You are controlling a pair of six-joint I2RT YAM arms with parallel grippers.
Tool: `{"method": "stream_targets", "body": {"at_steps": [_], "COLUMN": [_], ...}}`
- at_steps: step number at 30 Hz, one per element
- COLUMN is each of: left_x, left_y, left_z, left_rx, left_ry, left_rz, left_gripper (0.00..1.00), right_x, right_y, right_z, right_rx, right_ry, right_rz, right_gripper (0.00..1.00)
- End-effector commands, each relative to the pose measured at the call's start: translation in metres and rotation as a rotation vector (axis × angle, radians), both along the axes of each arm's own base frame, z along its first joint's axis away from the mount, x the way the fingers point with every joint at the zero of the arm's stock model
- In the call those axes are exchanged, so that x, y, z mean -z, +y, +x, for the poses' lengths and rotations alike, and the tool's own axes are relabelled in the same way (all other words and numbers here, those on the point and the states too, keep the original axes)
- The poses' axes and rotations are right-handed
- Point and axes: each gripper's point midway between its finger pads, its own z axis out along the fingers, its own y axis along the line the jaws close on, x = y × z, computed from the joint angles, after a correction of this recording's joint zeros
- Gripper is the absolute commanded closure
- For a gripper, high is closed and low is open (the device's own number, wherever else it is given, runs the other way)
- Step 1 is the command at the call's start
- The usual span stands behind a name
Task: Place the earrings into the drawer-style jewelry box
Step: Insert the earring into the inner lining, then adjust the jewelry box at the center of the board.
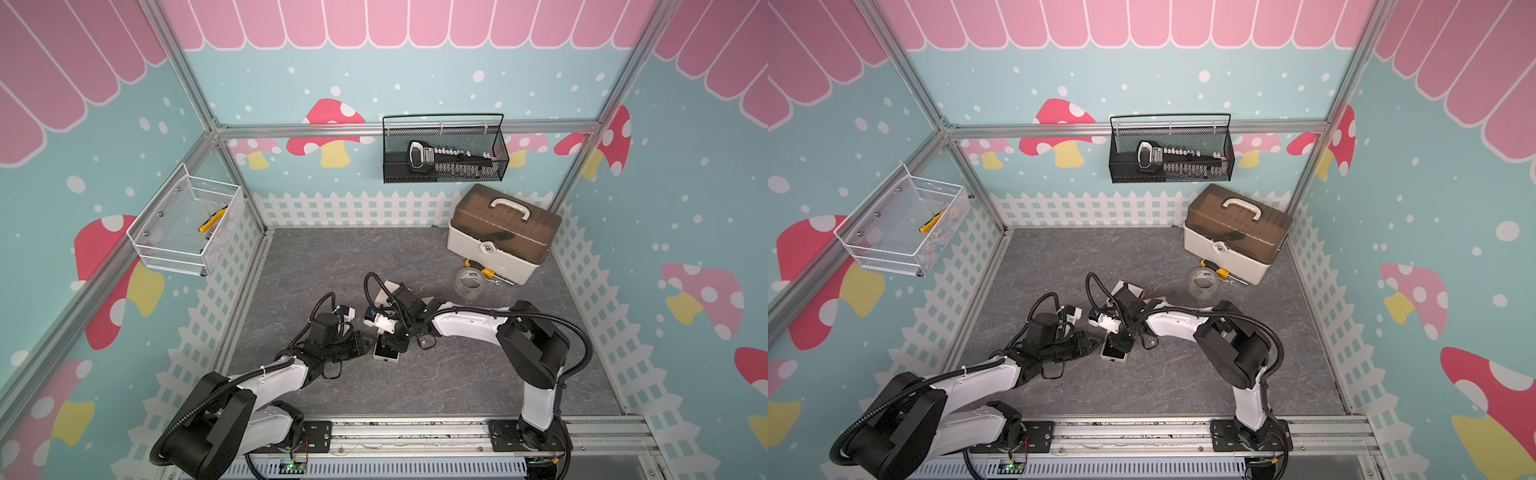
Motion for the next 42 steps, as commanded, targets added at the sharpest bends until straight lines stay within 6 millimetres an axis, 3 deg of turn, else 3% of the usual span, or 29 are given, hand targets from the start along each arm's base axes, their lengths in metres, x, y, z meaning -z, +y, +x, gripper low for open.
{"method": "stream_targets", "body": {"at_steps": [1,7,12,17,23,33,38,42], "left_x": [-0.009,-0.018,-0.035,-0.049,-0.053,-0.054,-0.04,-0.036], "left_y": [0.008,0.011,0.009,0.009,0.011,0.001,0.013,0.021], "left_z": [0.007,0.018,0.045,0.072,0.079,0.052,0.041,0.037], "left_rx": [-0.017,-0.016,-0.022,-0.066,-0.086,-0.033,-0.081,-0.1], "left_ry": [-0.037,-0.064,-0.122,-0.159,-0.151,-0.144,-0.11,-0.095], "left_rz": [0.019,0.056,0.106,0.137,0.16,0.123,0.147,0.187], "left_gripper": [0.59,0.56,0.57,0.56,0.48,0.35,0.35,0.35], "right_x": [-0.037,-0.047,-0.042,-0.025,-0.008,0.007,0.001,-0.001], "right_y": [0.006,-0.02,-0.051,-0.064,-0.077,-0.074,-0.048,-0.017], "right_z": [0.004,0.029,0.039,0.039,0.049,0.061,0.064,0.054], "right_rx": [0.018,0.239,0.486,0.604,0.7,0.729,0.623,0.473], "right_ry": [-0.086,-0.181,-0.161,-0.1,-0.101,-0.067,-0.065,0.002], "right_rz": [0.083,0.078,0.039,-0.019,-0.116,-0.132,-0.028,0.058], "right_gripper": [0.84,0.88,0.97,0.98,0.99,0.98,0.97,0.95]}}
